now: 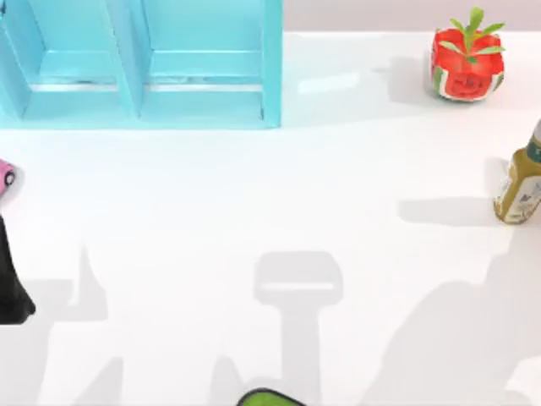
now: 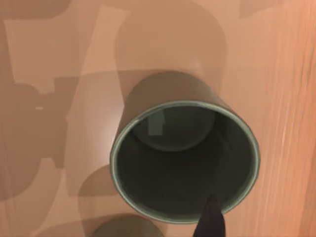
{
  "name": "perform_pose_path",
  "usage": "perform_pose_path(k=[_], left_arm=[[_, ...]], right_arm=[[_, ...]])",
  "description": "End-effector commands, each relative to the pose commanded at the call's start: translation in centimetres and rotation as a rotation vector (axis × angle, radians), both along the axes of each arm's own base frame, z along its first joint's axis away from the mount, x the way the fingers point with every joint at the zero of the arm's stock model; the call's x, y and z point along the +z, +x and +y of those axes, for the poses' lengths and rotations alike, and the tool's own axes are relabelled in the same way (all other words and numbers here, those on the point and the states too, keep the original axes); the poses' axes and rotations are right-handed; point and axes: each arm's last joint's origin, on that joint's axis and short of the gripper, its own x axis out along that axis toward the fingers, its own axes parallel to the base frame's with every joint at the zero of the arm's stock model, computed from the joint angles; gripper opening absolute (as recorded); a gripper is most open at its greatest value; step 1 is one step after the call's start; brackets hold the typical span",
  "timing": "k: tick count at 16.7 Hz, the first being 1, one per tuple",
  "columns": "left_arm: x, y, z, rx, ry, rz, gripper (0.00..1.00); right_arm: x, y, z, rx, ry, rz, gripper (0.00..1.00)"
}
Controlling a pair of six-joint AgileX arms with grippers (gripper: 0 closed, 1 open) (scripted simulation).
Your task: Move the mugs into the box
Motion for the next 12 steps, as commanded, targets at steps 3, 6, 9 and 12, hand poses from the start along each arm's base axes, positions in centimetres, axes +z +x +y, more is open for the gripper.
perform_pose_path(k=[3, 6, 9, 12], left_arm=[[0.00, 0.00, 0.00, 0.000, 0.000, 0.000, 1.00], [0.00, 0.00, 0.00, 0.000, 0.000, 0.000, 1.00], [0.00, 0.00, 0.00, 0.000, 0.000, 0.000, 1.00], [0.00, 0.00, 0.00, 0.000, 0.000, 0.000, 1.00]], right_arm=[[0.00, 0.00, 0.00, 0.000, 0.000, 0.000, 0.90], [0.00, 0.00, 0.00, 0.000, 0.000, 0.000, 1.00], [0.00, 0.00, 0.00, 0.000, 0.000, 0.000, 1.00], [0.00, 0.00, 0.00, 0.000, 0.000, 0.000, 1.00]])
